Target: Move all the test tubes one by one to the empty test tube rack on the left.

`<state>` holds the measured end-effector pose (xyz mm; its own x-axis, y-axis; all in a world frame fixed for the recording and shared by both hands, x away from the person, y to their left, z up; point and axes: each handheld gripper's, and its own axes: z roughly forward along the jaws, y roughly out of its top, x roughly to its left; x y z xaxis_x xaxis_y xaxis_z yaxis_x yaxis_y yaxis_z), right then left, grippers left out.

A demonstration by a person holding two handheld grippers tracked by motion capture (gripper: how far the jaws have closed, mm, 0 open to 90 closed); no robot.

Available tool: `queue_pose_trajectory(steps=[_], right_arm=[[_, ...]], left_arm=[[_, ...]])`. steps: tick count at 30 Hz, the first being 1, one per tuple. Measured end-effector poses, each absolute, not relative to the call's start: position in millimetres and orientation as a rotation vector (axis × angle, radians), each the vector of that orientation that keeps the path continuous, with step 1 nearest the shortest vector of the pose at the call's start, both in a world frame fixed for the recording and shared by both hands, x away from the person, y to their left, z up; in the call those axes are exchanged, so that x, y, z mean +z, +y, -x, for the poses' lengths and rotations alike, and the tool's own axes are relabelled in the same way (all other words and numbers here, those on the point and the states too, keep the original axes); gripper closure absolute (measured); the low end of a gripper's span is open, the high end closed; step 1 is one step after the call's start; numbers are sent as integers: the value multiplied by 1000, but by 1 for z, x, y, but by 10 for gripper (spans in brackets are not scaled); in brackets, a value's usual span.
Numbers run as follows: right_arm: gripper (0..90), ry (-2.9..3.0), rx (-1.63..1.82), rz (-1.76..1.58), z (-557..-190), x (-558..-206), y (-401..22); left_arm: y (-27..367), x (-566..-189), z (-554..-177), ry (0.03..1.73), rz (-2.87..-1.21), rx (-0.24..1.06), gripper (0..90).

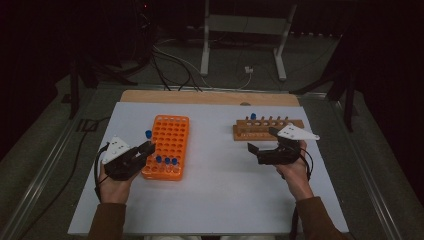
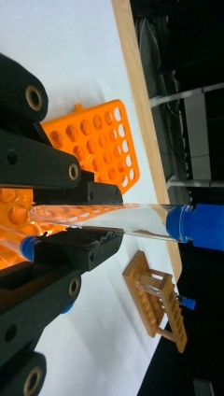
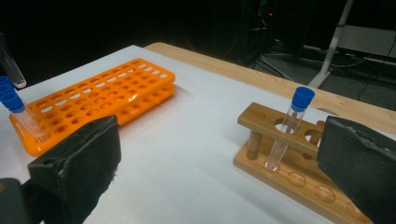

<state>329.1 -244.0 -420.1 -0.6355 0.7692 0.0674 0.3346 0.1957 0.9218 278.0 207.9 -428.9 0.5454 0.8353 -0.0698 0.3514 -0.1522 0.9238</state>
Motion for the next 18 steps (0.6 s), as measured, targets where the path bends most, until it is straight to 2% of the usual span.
queue_pose_trajectory(steps=[18], right_arm=[[0,2034,1437,-1037,-316,-425,-258]], left_arm=[[212,-452,-273,1025,-1765,548,779]])
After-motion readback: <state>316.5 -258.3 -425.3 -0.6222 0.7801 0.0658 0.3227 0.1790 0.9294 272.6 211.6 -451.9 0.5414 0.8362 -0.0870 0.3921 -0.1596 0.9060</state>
